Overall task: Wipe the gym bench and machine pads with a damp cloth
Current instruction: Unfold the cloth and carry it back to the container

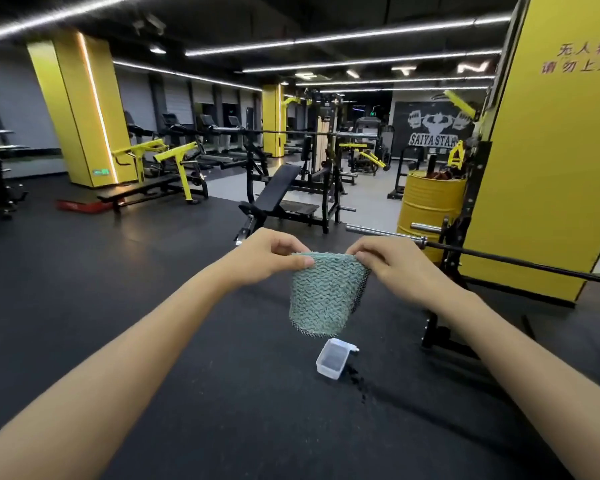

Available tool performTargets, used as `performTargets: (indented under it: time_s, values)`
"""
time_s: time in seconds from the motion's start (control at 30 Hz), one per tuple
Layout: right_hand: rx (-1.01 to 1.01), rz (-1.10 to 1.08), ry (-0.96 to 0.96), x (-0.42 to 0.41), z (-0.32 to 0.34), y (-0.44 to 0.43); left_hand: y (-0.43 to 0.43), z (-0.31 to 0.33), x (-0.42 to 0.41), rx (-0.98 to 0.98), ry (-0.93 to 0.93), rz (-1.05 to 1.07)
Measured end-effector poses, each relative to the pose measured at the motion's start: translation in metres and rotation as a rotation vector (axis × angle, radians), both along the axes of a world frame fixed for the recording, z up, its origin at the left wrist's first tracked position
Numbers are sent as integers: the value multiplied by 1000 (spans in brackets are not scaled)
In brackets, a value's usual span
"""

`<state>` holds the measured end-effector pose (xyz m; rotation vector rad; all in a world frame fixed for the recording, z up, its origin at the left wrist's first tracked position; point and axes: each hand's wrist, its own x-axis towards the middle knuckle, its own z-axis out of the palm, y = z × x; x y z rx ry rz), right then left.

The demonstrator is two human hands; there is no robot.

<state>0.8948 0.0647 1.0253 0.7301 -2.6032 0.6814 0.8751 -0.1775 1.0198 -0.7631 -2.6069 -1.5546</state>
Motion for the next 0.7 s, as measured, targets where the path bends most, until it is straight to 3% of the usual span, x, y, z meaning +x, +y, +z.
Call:
performTargets:
  time_s: [0.33,0.7]
  values:
    - [-61,-40,-114,-183,-17,-11,-8,-18,-190,48,-64,-7]
    - [-152,-260,-162,-351,-19,-28,-12,-22,-410,31,-76,-245]
